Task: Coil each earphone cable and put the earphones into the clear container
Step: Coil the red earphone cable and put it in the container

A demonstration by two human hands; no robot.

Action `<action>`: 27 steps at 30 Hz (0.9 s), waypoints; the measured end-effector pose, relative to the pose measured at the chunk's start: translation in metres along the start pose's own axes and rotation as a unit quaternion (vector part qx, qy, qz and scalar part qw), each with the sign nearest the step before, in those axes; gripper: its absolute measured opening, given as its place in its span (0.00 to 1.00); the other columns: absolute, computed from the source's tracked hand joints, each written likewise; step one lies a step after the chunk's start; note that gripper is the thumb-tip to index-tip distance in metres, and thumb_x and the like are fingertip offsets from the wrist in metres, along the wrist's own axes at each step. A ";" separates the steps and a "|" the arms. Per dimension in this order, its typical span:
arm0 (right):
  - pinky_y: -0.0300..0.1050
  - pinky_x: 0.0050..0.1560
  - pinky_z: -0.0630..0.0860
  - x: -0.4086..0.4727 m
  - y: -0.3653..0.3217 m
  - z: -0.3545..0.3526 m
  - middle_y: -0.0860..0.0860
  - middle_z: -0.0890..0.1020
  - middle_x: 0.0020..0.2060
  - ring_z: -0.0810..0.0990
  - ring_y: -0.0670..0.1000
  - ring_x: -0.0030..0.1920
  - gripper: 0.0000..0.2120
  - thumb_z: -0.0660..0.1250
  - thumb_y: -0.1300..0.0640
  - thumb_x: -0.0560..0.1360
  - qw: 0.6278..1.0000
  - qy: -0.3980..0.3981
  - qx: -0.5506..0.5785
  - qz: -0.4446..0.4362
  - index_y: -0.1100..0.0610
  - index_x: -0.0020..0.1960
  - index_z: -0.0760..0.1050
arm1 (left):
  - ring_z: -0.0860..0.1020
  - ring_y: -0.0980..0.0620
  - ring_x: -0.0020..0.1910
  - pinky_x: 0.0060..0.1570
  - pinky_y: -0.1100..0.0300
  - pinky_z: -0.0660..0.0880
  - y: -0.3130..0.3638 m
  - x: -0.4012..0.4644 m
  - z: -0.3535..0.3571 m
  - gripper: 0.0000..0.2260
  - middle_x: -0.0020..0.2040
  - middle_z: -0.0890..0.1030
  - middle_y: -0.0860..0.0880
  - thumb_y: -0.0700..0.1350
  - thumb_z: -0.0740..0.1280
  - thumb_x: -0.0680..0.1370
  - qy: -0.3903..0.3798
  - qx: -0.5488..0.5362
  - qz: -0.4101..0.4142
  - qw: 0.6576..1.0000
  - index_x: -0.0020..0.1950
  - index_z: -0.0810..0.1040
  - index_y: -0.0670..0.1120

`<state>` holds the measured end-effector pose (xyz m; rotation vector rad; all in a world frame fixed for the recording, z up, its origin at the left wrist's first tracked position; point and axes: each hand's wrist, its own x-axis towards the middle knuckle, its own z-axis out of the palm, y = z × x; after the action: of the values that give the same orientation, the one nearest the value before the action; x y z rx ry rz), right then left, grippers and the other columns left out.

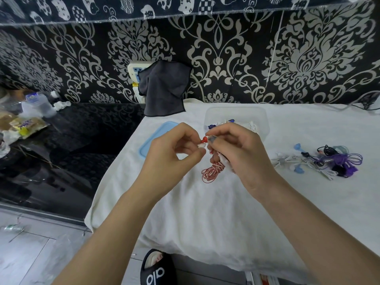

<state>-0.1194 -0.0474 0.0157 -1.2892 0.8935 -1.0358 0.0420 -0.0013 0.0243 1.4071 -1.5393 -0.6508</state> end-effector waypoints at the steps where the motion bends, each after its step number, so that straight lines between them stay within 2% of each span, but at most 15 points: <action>1: 0.37 0.35 0.76 -0.001 -0.001 0.000 0.55 0.80 0.34 0.78 0.50 0.33 0.04 0.68 0.66 0.77 1.000 -0.001 -0.003 0.002 0.61 0.49 0.81 | 0.82 0.52 0.39 0.47 0.64 0.79 0.000 0.000 0.000 0.07 0.39 0.82 0.49 0.33 0.74 0.74 0.000 0.004 0.002 1.000 0.46 0.78 0.42; 8: 0.37 0.33 0.75 -0.002 0.000 0.000 0.54 0.80 0.34 0.78 0.50 0.33 0.03 0.69 0.65 0.77 1.000 -0.009 -0.020 -0.007 0.61 0.48 0.81 | 0.82 0.52 0.39 0.46 0.62 0.79 0.001 0.001 0.000 0.08 0.39 0.81 0.50 0.33 0.74 0.73 0.012 0.031 0.018 0.999 0.45 0.78 0.42; 11: 0.51 0.41 0.82 -0.002 0.001 0.001 0.51 0.82 0.34 0.79 0.48 0.32 0.03 0.69 0.64 0.77 0.999 -0.007 -0.039 -0.011 0.59 0.48 0.81 | 0.82 0.51 0.40 0.47 0.61 0.79 0.000 0.001 -0.002 0.07 0.40 0.81 0.50 0.34 0.75 0.74 0.014 0.044 0.023 0.999 0.45 0.78 0.43; 15: 0.61 0.47 0.81 -0.001 0.002 0.002 0.57 0.84 0.42 0.81 0.49 0.34 0.03 0.69 0.64 0.77 0.998 0.001 -0.053 -0.014 0.57 0.48 0.81 | 0.83 0.52 0.41 0.47 0.63 0.79 0.001 0.000 -0.002 0.08 0.40 0.82 0.50 0.34 0.74 0.74 0.013 0.041 0.019 0.999 0.45 0.78 0.43; 21: 0.64 0.47 0.81 -0.001 0.003 0.002 0.55 0.84 0.42 0.81 0.49 0.35 0.03 0.69 0.63 0.77 0.998 0.005 -0.055 -0.016 0.57 0.48 0.81 | 0.85 0.54 0.43 0.49 0.67 0.78 0.003 -0.001 0.000 0.07 0.42 0.84 0.48 0.33 0.73 0.75 0.010 0.021 0.003 1.000 0.46 0.78 0.42; 25: 0.63 0.48 0.81 -0.001 0.003 0.002 0.55 0.84 0.41 0.81 0.48 0.34 0.03 0.70 0.63 0.77 0.999 0.007 -0.050 -0.011 0.57 0.48 0.81 | 0.85 0.57 0.44 0.38 0.73 0.73 0.002 0.000 -0.001 0.06 0.43 0.85 0.49 0.34 0.73 0.77 0.012 0.020 0.001 1.000 0.47 0.79 0.44; 27: 0.61 0.48 0.81 0.000 0.003 0.002 0.57 0.83 0.40 0.81 0.49 0.34 0.03 0.69 0.63 0.77 0.999 0.009 -0.045 -0.006 0.58 0.48 0.81 | 0.85 0.55 0.45 0.38 0.72 0.74 0.000 0.001 -0.001 0.06 0.43 0.85 0.50 0.35 0.73 0.77 0.013 0.019 0.008 1.000 0.47 0.80 0.44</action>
<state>-0.1174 -0.0467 0.0127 -1.3625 0.9562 -1.0290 0.0432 -0.0015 0.0253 1.4246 -1.5490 -0.5932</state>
